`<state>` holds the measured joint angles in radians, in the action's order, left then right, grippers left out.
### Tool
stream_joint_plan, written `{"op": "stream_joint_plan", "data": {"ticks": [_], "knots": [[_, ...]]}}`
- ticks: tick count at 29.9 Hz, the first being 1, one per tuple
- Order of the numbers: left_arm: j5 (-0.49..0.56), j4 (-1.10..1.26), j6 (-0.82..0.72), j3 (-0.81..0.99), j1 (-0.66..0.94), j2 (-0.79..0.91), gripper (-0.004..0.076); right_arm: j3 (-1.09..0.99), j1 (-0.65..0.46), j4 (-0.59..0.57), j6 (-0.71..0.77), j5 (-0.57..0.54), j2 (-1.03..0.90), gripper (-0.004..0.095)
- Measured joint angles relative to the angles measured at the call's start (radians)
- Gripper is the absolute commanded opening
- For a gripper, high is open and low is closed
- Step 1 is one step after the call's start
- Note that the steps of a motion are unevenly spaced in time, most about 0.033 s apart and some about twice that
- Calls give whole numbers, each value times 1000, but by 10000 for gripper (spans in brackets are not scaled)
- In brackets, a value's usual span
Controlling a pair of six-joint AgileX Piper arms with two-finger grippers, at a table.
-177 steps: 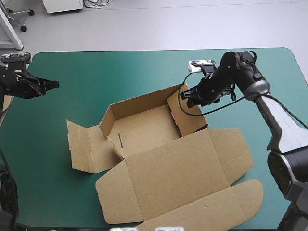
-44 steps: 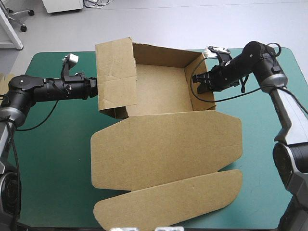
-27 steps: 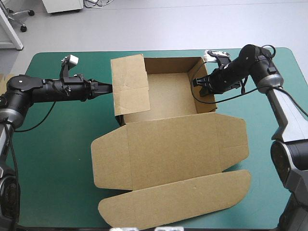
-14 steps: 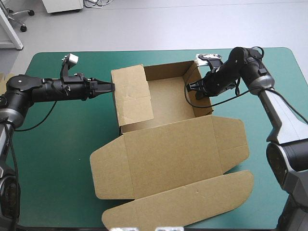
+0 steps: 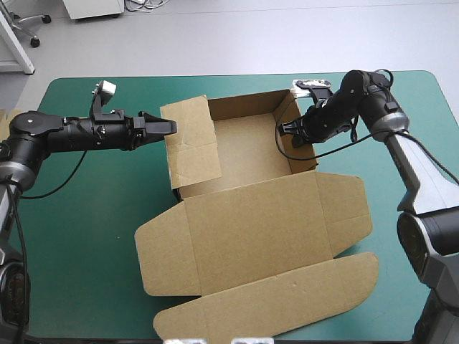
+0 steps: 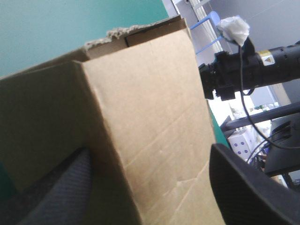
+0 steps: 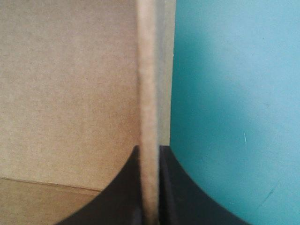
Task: Fold the box
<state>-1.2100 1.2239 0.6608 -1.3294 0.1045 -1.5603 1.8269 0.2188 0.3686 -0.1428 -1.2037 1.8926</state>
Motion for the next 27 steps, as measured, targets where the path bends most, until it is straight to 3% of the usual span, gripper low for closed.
{"op": "stream_joint_plan", "data": {"ticks": [12, 19, 27], "knots": [[21, -148, -73, 0, -97, 0, 524, 0, 1, -11, 15, 16, 0, -14], [159, -218, -107, 0, -158, 0, 524, -2, 12, -38, 56, 50, 0, -14], [340, -461, -278, 0, -260, 0, 522, -3, 47, -78, 100, 78, 2, -12]]}}
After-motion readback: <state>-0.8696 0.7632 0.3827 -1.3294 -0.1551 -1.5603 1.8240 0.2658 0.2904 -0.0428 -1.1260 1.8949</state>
